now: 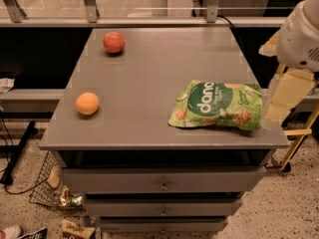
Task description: Move green rice chip bag near orange
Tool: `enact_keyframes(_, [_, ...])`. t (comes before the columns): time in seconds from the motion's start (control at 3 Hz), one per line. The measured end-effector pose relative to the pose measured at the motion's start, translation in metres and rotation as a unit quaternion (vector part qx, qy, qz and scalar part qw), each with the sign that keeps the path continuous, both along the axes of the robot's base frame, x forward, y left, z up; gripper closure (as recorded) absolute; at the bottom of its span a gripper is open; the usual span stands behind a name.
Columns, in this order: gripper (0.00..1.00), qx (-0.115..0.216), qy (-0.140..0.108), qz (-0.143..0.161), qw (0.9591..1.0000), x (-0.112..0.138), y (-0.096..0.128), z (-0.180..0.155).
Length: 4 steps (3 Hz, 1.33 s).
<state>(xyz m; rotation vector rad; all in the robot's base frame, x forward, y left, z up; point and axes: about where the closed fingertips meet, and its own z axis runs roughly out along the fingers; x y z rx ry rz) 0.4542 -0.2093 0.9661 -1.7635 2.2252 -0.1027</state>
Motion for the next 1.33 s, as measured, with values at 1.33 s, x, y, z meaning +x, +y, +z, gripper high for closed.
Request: enact_keyframes(1.33, [0.0, -0.003, 0.066, 0.004, 0.9978, 0.07, 0.015, -0.082])
